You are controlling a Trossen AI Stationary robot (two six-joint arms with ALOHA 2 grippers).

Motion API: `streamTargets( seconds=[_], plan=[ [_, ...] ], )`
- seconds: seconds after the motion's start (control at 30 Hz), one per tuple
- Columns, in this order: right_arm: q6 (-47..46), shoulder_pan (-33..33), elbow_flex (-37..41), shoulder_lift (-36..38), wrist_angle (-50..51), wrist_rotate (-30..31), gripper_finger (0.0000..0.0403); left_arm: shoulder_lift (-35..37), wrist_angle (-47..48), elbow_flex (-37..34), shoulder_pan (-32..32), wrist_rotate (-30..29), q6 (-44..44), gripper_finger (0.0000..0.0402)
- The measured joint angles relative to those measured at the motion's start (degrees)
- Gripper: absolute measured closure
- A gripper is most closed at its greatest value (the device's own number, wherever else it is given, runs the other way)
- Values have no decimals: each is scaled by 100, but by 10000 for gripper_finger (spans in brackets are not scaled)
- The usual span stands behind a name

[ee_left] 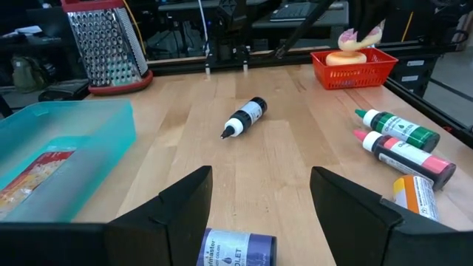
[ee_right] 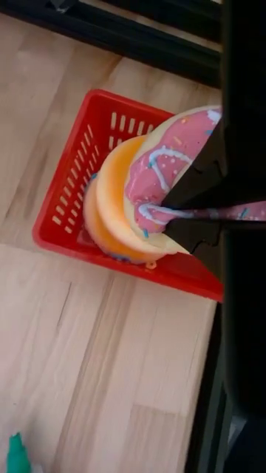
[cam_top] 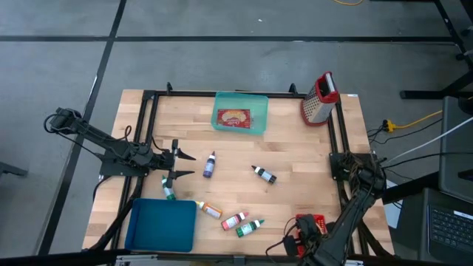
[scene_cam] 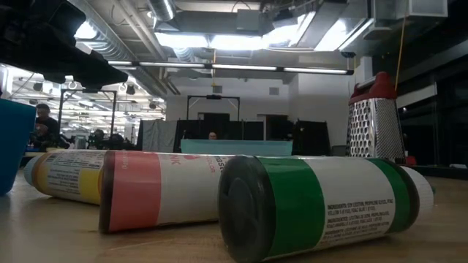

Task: Pick & Place Food Item
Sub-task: Put the pink donut into the red bin

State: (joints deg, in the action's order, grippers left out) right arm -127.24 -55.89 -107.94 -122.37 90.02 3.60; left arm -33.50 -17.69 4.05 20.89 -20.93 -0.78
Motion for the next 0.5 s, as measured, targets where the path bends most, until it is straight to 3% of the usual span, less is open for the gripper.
streamTargets(
  seconds=[0.5],
  plan=[
    [-28,-42,270,-107,-49,50,393,1,174,0,-1,-17,-92,176]
  ],
)
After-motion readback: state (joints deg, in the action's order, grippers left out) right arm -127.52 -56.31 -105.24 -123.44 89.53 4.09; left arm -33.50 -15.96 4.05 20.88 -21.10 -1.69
